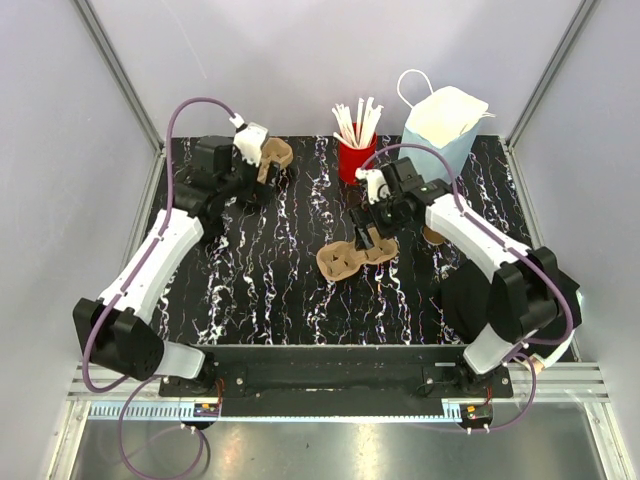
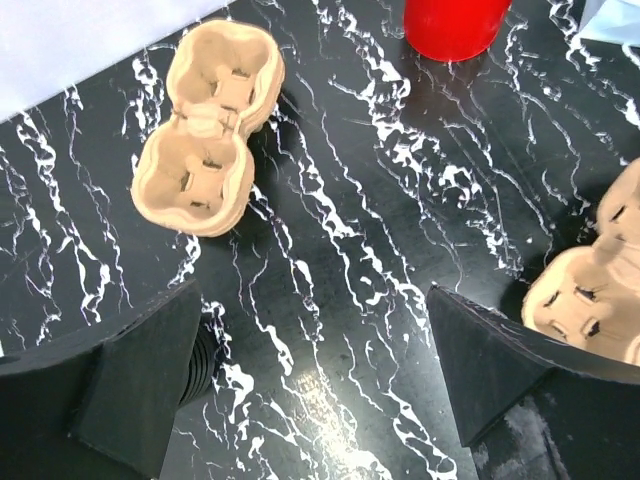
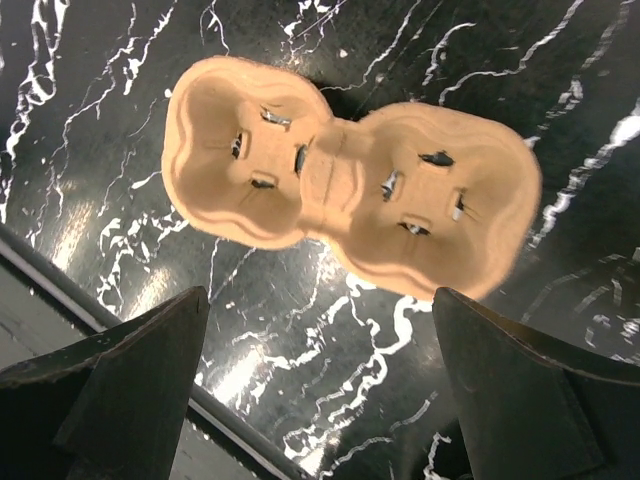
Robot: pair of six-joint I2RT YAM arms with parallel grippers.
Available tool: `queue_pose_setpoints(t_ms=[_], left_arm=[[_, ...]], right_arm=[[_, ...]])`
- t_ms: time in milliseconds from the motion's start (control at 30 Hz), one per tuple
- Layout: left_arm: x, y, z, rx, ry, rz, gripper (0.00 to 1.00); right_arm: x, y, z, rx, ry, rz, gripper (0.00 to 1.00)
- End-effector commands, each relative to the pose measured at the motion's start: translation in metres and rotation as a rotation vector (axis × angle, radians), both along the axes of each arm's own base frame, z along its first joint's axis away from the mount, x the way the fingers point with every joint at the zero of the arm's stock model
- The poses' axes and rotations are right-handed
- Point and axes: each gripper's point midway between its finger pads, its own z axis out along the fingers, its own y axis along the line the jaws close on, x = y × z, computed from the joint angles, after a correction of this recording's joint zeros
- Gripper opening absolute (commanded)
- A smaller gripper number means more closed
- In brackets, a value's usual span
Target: Pack the takeout coffee
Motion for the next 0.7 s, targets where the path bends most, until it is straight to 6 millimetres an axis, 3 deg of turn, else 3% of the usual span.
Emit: queue_pose_setpoints(t_ms=[0,100,367,667], left_arm=[[-0.01,-0.005,-0.001,-0.034,-0.024,-0.05,0.99],[-0.016,-0.005,-0.003,-0.051,-0.049,-0.061,0.99],[-0.022,-0.002,-0.004,-0.065,-0.042,-0.054,0.99],[-0.029,0.002,-0.005,-0.083,-0.062,-0.053,0.99]], right_arm=[[0.008,0.024,-0.008,0.013,-0.031,-0.015,1.0],[0.008,0.031,-0.022,-0.016,-0.022,-0.017,0.98],[0.023,0.026,-0.062,-0.115,-0.034,-0.039,0.92],[0.02,0.028,-0.084,-0.154,-0.03,-0.046,0.91]])
